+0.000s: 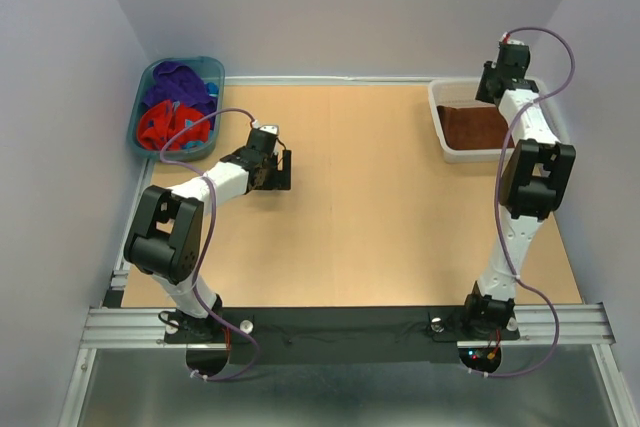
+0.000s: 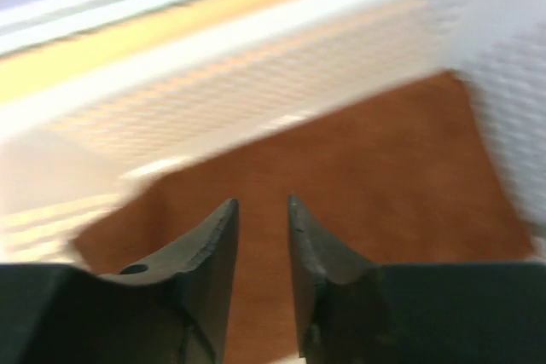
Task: Fold and stack the towels
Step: Neatly place the folded towel into the bin
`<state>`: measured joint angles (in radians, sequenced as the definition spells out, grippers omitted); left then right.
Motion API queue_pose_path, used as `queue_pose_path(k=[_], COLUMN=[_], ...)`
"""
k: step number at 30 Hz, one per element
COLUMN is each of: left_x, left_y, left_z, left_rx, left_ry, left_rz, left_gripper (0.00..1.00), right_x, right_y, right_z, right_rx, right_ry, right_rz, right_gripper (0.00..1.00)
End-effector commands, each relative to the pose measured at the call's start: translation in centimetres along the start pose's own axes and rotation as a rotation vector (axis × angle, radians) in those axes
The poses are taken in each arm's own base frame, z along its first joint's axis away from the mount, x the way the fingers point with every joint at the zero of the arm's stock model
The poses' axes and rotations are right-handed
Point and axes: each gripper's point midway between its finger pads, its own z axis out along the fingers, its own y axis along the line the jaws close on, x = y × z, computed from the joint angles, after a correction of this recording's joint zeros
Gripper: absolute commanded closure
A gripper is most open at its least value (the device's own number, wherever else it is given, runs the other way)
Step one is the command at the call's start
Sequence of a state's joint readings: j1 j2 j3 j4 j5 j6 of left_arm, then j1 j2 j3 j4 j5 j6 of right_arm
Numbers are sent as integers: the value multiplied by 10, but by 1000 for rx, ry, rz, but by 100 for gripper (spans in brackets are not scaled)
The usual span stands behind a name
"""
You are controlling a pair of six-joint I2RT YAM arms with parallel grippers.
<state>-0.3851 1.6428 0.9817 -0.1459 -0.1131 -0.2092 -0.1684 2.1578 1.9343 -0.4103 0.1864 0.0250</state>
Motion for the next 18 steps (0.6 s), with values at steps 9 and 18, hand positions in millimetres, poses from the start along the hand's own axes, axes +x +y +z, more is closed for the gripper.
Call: queue_pose_path(k=[9, 18], left_x=[-20, -21], left_y=[-5, -9], left_z=[-3, -4], left_rx=[6, 15], left_ry=[-53, -56], left_rz=[16, 25], left_gripper=[5, 5], right_x=[28, 49], right_y=[109, 105], right_z=[21, 45], right_rx=[-509, -426], right_ry=[93, 114], right_rz=[224, 244], right_gripper=[79, 76])
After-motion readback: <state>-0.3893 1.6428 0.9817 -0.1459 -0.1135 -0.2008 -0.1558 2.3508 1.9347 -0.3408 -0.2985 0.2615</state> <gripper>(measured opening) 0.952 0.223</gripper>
